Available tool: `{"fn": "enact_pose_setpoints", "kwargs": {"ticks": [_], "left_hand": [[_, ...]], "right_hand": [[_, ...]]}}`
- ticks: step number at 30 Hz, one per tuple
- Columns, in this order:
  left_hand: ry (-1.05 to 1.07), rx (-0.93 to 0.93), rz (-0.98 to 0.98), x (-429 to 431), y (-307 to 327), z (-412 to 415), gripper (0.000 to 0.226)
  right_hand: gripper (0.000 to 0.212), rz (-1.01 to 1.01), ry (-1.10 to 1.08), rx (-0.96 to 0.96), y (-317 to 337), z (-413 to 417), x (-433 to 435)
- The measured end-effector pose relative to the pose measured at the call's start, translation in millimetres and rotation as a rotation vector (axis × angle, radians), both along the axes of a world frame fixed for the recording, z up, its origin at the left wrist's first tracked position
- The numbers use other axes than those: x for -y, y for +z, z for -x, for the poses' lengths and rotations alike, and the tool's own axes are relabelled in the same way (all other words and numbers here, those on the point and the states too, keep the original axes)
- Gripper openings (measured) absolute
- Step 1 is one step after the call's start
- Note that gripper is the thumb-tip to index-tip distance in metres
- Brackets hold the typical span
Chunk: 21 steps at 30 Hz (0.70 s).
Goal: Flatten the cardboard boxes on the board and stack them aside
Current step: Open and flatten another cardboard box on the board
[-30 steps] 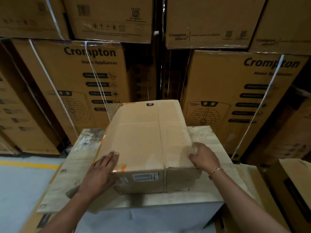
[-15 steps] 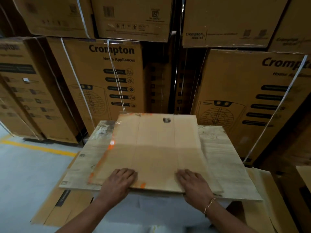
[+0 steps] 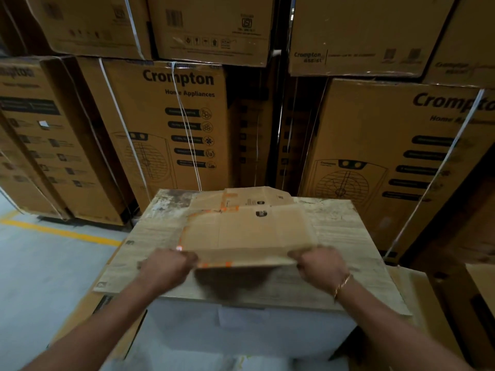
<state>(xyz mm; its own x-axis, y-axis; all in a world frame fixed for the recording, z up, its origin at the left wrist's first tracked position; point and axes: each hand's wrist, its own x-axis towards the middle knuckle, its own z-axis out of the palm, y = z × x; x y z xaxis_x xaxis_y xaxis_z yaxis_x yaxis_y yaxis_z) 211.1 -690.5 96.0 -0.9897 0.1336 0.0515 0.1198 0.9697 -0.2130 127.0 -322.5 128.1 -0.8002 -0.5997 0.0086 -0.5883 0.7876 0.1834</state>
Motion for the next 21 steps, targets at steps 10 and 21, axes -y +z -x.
{"fn": "enact_pose_setpoints", "kwargs": {"ticks": [10, 21], "left_hand": [[-0.081, -0.597, -0.079, -12.6, 165.7, 64.0, 0.005], [-0.155, -0.078, -0.062, 3.5, -91.5, 3.4, 0.064]], "right_hand": [[0.036, 0.288, 0.017, -0.432, 139.7, 78.9, -4.6], [0.075, 0.060, 0.051, 0.072, -125.8, 25.3, -52.9]]}}
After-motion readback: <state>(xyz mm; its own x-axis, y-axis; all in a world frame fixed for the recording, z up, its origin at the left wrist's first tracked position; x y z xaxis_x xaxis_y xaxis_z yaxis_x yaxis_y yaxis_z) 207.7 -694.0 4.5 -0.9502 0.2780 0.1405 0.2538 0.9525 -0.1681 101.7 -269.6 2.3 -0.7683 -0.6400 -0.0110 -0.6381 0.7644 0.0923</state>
